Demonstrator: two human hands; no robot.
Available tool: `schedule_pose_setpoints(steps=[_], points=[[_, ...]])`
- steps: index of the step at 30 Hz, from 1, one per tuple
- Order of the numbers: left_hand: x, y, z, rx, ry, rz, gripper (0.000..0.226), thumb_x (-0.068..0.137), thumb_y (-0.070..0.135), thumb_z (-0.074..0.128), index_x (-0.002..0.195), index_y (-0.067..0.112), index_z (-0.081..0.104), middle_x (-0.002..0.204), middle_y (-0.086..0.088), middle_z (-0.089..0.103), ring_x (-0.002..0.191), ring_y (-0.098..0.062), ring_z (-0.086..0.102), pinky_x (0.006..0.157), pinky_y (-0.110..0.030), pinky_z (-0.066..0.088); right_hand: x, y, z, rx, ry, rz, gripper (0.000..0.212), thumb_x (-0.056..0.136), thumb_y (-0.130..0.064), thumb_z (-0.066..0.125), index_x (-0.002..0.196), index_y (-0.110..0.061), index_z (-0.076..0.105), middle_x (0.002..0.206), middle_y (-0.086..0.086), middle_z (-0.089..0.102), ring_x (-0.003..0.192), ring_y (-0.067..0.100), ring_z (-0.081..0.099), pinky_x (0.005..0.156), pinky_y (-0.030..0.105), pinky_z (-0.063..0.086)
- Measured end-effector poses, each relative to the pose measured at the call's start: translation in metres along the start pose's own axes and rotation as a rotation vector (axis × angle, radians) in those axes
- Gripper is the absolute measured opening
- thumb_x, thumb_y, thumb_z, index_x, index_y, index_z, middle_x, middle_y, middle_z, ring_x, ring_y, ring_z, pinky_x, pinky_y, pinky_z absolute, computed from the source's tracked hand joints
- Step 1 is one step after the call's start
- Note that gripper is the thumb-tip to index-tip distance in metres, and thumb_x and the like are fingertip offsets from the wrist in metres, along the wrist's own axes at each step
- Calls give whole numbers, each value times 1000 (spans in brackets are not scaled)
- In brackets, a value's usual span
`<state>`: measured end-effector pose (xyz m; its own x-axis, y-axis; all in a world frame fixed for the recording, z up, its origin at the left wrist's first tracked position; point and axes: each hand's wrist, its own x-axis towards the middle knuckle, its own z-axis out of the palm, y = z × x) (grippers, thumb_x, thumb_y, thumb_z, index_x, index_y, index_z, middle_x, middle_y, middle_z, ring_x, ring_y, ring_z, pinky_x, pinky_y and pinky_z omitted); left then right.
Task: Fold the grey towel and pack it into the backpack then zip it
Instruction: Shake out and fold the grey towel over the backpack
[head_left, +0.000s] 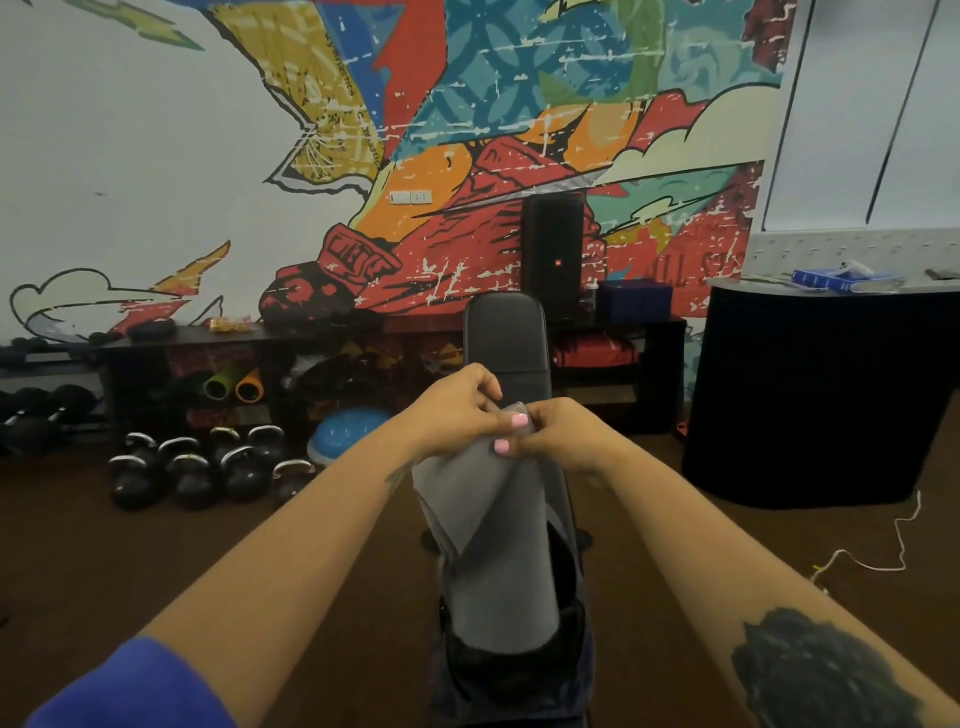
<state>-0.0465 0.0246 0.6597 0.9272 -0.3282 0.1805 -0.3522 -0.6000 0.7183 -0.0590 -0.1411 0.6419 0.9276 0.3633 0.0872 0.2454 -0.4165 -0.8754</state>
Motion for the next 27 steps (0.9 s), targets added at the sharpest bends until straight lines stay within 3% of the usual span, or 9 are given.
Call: schedule_pose_setpoints(steps=[3, 5, 9, 12, 16, 19, 22, 24, 27], points=[[-3, -9, -3, 23, -62, -81, 60, 65, 46, 79, 106, 21, 43, 94, -3, 70, 89, -15, 66, 80, -32, 53, 2, 1, 1, -137, 92, 53, 18, 79, -25, 73, 88, -9, 70, 82, 15, 68, 80, 23, 63, 67, 29, 52], [-5, -14, -2, 103, -86, -114, 65, 61, 46, 82, 108, 21, 43, 93, 0, 64, 86, -13, 61, 72, -28, 52, 3, 3, -1, -144, 141, 70, 21, 79, -28, 73, 87, -8, 70, 85, 16, 68, 77, 21, 62, 67, 28, 50], [-8, -24, 4, 165, -119, -116, 46, 69, 35, 79, 104, 23, 51, 100, 2, 63, 89, -14, 61, 70, -25, 51, 3, 9, -13, -38, 193, 81, 26, 83, -28, 69, 105, -13, 70, 101, 3, 71, 94, 18, 65, 73, 24, 52], [-7, -27, 4, 141, 11, -74, 37, 73, 31, 77, 101, 24, 55, 101, 1, 63, 85, -14, 62, 68, -25, 53, 4, 14, -21, 41, 259, 91, 31, 84, -27, 69, 112, -13, 66, 107, 4, 69, 99, 21, 64, 80, 30, 54], [-2, -26, 3, 17, 207, -8, 18, 77, 31, 74, 88, 23, 63, 87, -2, 68, 77, -14, 62, 67, -27, 54, 0, 15, -30, 104, 301, 50, 23, 85, -24, 69, 105, -14, 63, 99, 1, 67, 90, 14, 64, 65, 20, 50], [1, -26, 5, -168, 253, 9, 16, 79, 28, 72, 93, 19, 68, 92, -10, 72, 86, -25, 68, 80, -40, 59, 1, 15, -32, 3, 382, -31, 29, 81, -20, 72, 106, -17, 57, 99, -3, 62, 93, 13, 60, 68, 17, 47], [1, -22, 7, -234, 280, 34, 16, 82, 25, 69, 96, 18, 69, 92, -3, 72, 89, -19, 69, 75, -26, 58, 2, 9, -32, -19, 383, -165, 41, 76, -15, 76, 109, -24, 53, 103, -4, 63, 98, 8, 59, 77, 16, 45], [0, -17, 8, -267, 285, 51, 15, 85, 24, 66, 97, 18, 69, 90, 0, 71, 87, -15, 69, 72, -19, 56, 3, 6, -30, -78, 381, -222, 37, 73, -17, 79, 103, -26, 59, 100, -10, 62, 97, 6, 58, 84, 23, 48], [-2, -14, 10, -345, 260, 72, 16, 87, 24, 62, 99, 16, 70, 91, -1, 73, 88, -16, 70, 75, -23, 57, 6, -1, -27, -258, 364, -242, 32, 69, -26, 81, 95, -28, 63, 93, -16, 63, 87, 2, 58, 82, 27, 50]])
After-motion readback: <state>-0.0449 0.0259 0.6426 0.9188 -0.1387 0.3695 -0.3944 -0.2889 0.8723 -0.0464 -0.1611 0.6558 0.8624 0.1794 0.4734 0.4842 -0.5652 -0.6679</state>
